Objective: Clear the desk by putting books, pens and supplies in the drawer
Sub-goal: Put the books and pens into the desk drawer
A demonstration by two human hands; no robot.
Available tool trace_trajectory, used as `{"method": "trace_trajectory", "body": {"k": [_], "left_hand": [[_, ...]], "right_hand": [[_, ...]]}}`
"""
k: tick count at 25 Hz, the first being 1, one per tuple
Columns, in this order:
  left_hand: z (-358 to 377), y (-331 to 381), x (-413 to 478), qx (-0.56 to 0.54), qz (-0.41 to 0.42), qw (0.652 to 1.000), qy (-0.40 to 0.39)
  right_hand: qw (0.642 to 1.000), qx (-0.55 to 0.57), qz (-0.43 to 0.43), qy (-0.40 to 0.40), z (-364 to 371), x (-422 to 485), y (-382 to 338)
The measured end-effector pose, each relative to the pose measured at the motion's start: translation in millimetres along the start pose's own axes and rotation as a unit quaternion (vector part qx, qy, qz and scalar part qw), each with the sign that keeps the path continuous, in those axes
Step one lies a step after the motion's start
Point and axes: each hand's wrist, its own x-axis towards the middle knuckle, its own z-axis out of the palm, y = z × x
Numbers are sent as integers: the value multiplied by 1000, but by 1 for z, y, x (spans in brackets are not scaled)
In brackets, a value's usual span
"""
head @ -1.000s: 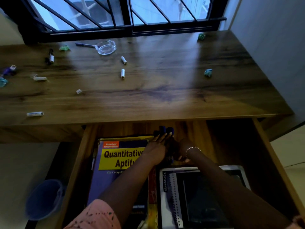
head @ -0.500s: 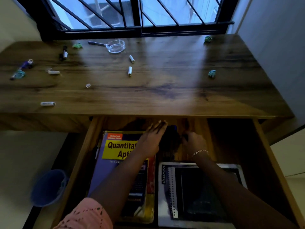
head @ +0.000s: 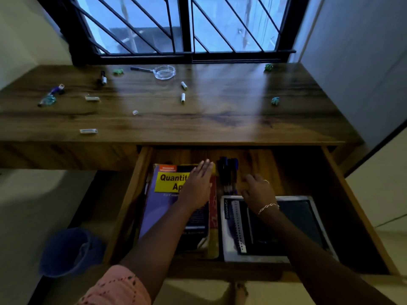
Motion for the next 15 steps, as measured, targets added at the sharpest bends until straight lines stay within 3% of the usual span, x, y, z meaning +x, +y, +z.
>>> {"method": "trace_trajectory", "body": {"k": [4,12,15], "left_hand": [[0,14,-41,-11,22,1000,14],[3,55,-105,-57,29,997,40],[19,63,-118,-57,19,998,31]], "right_hand": [[1000,12,-7,2,4,-40,-23],[992,-53,-33,-108,14,-94,-45],[994,-53,-33,-90,20,-112,-45]]}}
